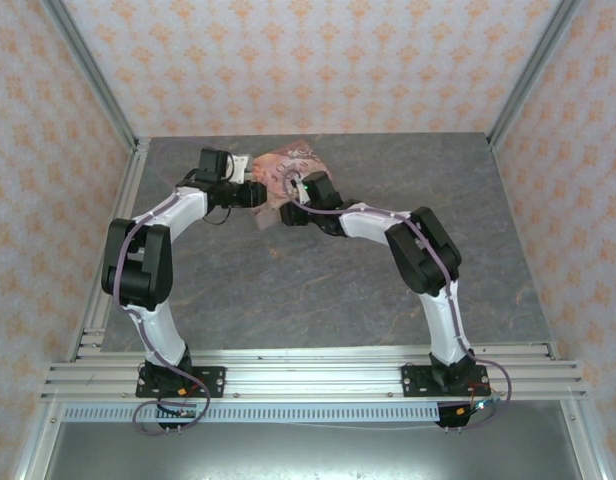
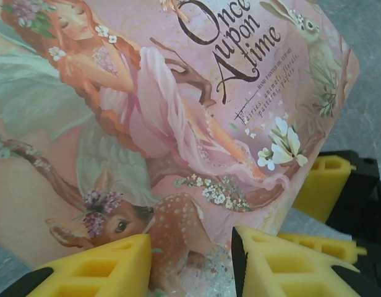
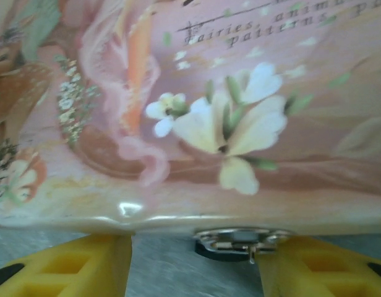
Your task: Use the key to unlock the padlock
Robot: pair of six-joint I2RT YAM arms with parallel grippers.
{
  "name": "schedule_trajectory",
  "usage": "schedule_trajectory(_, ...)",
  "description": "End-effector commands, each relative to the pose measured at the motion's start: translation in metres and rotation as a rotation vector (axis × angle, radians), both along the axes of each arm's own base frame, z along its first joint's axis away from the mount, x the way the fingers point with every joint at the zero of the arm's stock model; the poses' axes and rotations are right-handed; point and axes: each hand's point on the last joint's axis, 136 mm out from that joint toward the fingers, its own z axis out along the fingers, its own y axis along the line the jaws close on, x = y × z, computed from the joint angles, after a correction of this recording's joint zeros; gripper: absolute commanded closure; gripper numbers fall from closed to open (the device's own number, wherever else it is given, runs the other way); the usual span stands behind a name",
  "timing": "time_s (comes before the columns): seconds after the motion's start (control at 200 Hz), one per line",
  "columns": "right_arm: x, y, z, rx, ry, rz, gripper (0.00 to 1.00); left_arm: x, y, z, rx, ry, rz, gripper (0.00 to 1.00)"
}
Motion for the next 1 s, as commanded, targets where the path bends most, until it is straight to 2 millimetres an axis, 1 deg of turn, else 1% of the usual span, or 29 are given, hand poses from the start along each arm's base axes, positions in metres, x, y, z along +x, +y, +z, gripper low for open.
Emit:
schedule_trajectory(0.0,-0.029,0.053,0.017,0.151,0.081,0.103,0.55,-0.018,0.014,-0.017,0.019,0.132,0.027,0.6)
schedule_trajectory(0.035,-0.029,0.056,0.021,0.177,0.083,0.082,0.65,-0.018,0.016,-0.013,0.015,0.128,0.031,0.6)
schedule_trajectory(0.1,-0.027,0.054,0.025,0.199,0.074,0.045,0.84,-0.017,0.019,-0.007,0.013,0.121,0.036,0.6)
schedule_trajectory(0.15,-0.026,0.05,0.029,0.192,0.058,0.024,0.95,-0.018,0.021,-0.004,0.012,0.118,0.039,0.6)
schedule_trajectory(0.185,-0.025,0.046,0.03,0.185,0.052,0.012,1.0,-0.018,0.021,-0.002,0.013,0.116,0.041,0.6)
schedule_trajectory(0.325,-0.029,0.035,0.042,0.23,0.062,-0.027,1.0,-0.024,0.021,0.004,0.001,0.103,0.045,0.6)
schedule_trajectory(0.41,-0.034,0.029,0.043,0.266,0.083,-0.061,1.0,-0.03,0.02,0.007,-0.019,0.091,0.049,0.6)
schedule_trajectory(0.576,-0.042,0.023,0.044,0.345,0.124,-0.113,1.0,-0.049,0.014,0.008,-0.043,0.088,0.04,0.6)
schedule_trajectory(0.676,-0.042,0.021,0.048,0.379,0.149,-0.143,1.0,-0.06,0.009,0.013,-0.041,0.068,0.019,0.6)
schedule_trajectory(0.816,-0.038,0.019,0.053,0.418,0.218,-0.192,1.0,-0.077,0.002,0.025,-0.067,0.027,0.004,0.6)
schedule_trajectory(0.876,-0.036,0.021,0.056,0.436,0.259,-0.194,1.0,-0.087,-0.001,0.026,-0.08,0.019,-0.01,0.6)
schedule_trajectory(0.996,-0.035,0.022,0.06,0.467,0.336,-0.196,1.0,-0.104,-0.004,0.019,-0.107,0.039,-0.02,0.6)
